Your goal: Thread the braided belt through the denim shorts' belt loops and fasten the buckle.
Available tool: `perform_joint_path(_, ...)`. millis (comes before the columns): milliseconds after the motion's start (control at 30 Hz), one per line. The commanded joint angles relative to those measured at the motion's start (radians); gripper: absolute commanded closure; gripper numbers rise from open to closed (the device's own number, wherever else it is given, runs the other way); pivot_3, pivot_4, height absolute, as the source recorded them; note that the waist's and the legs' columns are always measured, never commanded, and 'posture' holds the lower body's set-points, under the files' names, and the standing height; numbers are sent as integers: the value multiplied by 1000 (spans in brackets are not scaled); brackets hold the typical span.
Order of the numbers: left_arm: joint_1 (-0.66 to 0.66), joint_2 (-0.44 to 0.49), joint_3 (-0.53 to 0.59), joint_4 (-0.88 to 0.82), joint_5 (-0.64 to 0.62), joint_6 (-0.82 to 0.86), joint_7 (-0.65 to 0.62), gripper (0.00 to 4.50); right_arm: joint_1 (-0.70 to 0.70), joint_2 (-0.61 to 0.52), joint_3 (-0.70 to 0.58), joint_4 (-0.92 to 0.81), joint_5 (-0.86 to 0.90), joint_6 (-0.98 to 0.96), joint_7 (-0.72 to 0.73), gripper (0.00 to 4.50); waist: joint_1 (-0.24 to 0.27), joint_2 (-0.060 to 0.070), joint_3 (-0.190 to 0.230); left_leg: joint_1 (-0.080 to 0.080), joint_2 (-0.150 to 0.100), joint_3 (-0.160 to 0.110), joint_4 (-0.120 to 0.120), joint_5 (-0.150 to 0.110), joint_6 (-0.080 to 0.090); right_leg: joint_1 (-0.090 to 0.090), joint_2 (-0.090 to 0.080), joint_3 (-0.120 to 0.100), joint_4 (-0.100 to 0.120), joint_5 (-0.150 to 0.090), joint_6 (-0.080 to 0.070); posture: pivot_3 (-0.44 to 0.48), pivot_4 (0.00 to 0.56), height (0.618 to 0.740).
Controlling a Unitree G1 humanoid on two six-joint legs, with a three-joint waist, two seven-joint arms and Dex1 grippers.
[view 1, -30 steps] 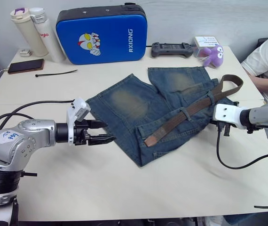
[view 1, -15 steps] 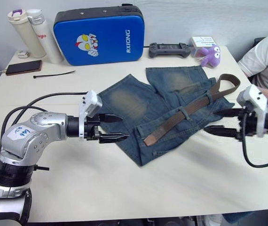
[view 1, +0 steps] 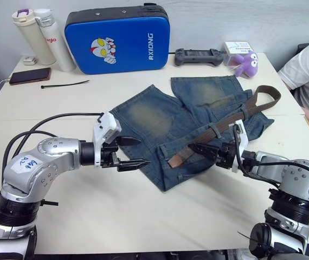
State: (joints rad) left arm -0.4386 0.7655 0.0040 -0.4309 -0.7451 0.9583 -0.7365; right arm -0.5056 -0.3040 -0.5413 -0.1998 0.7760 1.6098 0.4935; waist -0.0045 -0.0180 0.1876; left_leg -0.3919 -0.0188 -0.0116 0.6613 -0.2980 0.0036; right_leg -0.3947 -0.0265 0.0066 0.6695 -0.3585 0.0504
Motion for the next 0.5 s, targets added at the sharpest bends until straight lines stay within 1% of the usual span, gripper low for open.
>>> perform_joint_path(33,30,20,60,-55,8,-20,18,0,-14,-25,-55,18,40,5,-52,25,-3,0,0,0,0,0,0,0,0,0,0,0,0,0,0,0,150,740)
perform_joint_path(200,36,15,65,-59,14,-24,29,0,-43,-14,-55,56,35,4,-87,25,-3,0,0,1,0,0,0,-1,1,0,0,0,-1,0,0,0,150,740)
perform_joint_path(267,29,11,66,-58,11,-22,34,0,-63,18,-53,72,39,2,-94,25,-3,0,0,1,0,0,0,-1,2,0,0,0,0,0,0,0,150,740)
perform_joint_path(333,28,14,68,-56,10,-22,35,0,-86,60,-78,90,66,3,-107,25,-7,0,0,1,0,0,0,-1,2,0,0,0,0,0,0,0,150,740)
perform_joint_path(500,29,25,73,-48,14,-21,34,0,-96,117,-100,82,132,5,-147,25,-18,0,0,1,0,0,-1,0,1,0,0,0,1,0,0,0,150,740)
